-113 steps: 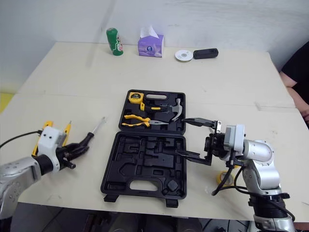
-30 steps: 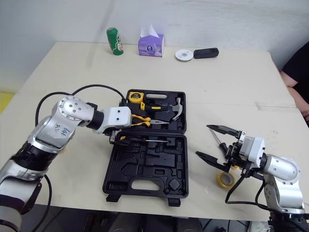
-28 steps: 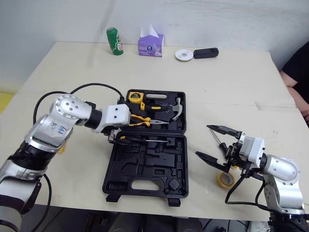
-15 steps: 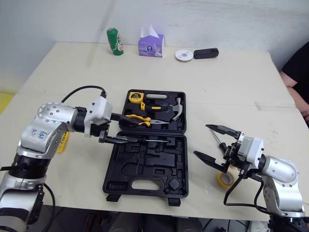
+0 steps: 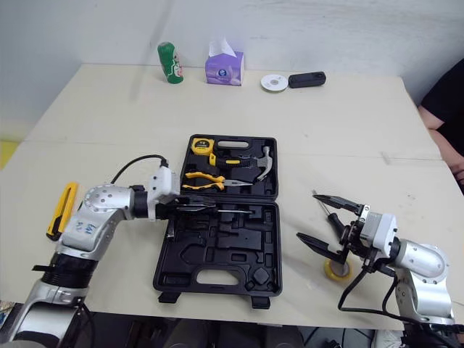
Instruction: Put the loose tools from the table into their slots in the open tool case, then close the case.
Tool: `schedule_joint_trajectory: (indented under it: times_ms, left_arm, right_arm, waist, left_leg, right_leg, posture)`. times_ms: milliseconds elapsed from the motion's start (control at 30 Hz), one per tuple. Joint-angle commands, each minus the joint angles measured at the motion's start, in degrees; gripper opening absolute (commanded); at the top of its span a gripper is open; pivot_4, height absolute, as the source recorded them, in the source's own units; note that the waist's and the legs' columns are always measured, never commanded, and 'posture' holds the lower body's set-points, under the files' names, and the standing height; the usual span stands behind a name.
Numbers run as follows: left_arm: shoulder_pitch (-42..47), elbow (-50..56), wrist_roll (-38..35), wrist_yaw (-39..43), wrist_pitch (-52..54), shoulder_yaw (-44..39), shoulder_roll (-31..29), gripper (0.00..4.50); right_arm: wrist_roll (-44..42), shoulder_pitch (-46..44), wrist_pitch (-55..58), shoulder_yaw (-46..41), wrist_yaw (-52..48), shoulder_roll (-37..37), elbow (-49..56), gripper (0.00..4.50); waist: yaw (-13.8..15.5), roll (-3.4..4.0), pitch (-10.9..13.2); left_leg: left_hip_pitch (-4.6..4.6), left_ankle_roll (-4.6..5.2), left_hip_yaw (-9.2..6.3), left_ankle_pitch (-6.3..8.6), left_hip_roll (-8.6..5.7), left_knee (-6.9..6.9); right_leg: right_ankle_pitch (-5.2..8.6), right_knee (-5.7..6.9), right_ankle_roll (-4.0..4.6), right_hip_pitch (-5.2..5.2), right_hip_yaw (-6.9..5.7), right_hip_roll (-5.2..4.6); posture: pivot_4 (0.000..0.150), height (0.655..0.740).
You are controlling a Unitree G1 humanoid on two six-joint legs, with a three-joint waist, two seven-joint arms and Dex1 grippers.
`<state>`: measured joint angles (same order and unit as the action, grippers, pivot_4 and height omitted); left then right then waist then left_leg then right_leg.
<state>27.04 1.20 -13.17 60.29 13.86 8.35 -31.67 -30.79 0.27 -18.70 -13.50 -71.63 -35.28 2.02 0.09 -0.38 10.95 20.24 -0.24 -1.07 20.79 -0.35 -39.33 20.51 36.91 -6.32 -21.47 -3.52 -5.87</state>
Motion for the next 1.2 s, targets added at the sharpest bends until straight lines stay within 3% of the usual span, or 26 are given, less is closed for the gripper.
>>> schedule_joint_trajectory:
  times_ms: [33,367,567,667,867,1033,1200]
  left_arm:
    - [0.3,-0.5,2.8,-2.3,-1.9,1.0,0.2,0.04]
    - [-0.2,-1.2,4.7,-2.7,1.7,2.5,-1.0,0.04]
    - [-0.6,-1.1,9.2,-5.5,10.0,6.3,-2.4,0.04]
    - [-0.7,-2.3,15.0,-6.3,6.1,10.6,-4.9,0.04]
    - [0.0,-5.6,14.8,-8.3,14.4,13.7,-1.4,0.04]
    - [0.2,-7.9,14.7,-8.9,16.7,14.9,-0.1,0.04]
    - [-1.2,-7.7,12.5,-7.4,11.9,13.1,-0.1,0.04]
  right_arm:
    - [-1.0,0.2,-1.0,-0.3,-0.5,0.2,0.9,4.5]
    - [-0.6,-0.4,1.8,0.7,1.9,-0.3,5.1,4.5]
    - [-0.6,-0.5,2.3,1.0,2.6,-0.5,5.6,4.5]
    - [-0.6,-0.7,2.1,1.0,2.6,-0.5,5.3,4.5]
    - [-0.1,-1.1,-0.1,1.4,1.4,0.6,2.0,4.5]
    - [0.0,-0.8,-2.8,1.3,0.1,1.3,-0.9,4.5]
    - [0.1,-0.1,-5.2,1.0,-0.8,1.7,-2.8,4.5]
  waist:
    - [0.0,0.0,0.0]
    - [0.0,0.02,0.0]
    - [0.0,0.1,-0.1]
    - [0.0,0.28,-0.5]
    - [-0.1,0.71,-0.9]
    - [0.0,0.91,-1.2]
    - [-0.1,1.11,-1.5]
  left_leg:
    - [0.0,0.0,0.0,0.0,0.0,0.0]
    - [-0.05,0.0,0.01,0.0,0.0,0.0]
    - [-0.14,0.0,0.01,0.0,0.0,0.0]
    - [-0.24,0.0,-0.01,0.0,0.0,0.0]
    - [-2.05,0.0,-0.02,0.13,0.08,0.59]
    - [-2.78,-0.03,-0.01,0.18,0.08,1.03]
    - [-2.93,-0.04,0.03,0.18,0.08,1.17]
  right_leg:
    - [0.0,0.0,0.0,0.0,0.0,0.0]
    - [0.0,0.04,0.0,0.01,-0.01,-0.01]
    - [0.0,0.03,0.0,0.12,0.03,-0.02]
    - [0.0,-0.02,0.0,0.25,0.05,-0.02]
    - [-0.01,-0.99,-0.01,2.27,0.09,-0.12]
    - [0.0,-1.37,-0.01,3.11,0.11,-0.32]
    - [0.0,-1.42,-0.01,3.17,0.11,-0.33]
  posture:
    - [0.15,0.74]
    - [0.15,0.74]
    - [0.15,0.74]
    - [0.15,0.74]
    - [0.15,0.74]
    - [0.15,0.74]
    - [0.15,0.74]
